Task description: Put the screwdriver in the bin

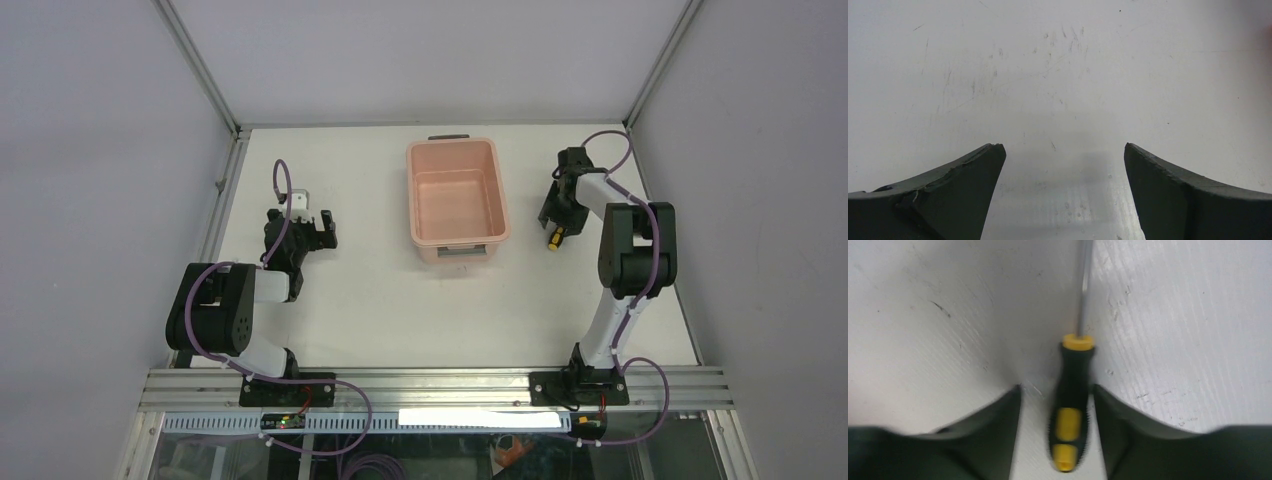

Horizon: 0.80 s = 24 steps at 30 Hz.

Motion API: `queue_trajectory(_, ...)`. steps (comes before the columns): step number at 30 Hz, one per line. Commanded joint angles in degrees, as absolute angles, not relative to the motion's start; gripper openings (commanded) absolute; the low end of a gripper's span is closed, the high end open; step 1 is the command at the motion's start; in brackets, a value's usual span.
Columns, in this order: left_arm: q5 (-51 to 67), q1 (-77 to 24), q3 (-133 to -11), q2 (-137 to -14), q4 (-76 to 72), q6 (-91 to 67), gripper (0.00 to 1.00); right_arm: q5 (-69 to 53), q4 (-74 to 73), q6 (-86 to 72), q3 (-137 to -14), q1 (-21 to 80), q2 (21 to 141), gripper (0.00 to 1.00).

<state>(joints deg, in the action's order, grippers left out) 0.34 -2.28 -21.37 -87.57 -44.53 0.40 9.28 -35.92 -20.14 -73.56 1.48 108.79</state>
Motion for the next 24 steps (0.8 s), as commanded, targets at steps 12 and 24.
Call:
queue_trajectory(12, 0.9, -2.7, -22.0, -86.4, -46.1, -0.5, 0.99, 11.6, -42.9, -17.2, -79.1, 1.8, 96.0, 0.00)
queue_trajectory(24, 0.9, -2.7, -22.0, -86.4, -46.1, -0.5, 0.99, 16.7, -50.4, -11.7, -91.7, 29.5, 83.5, 0.04)
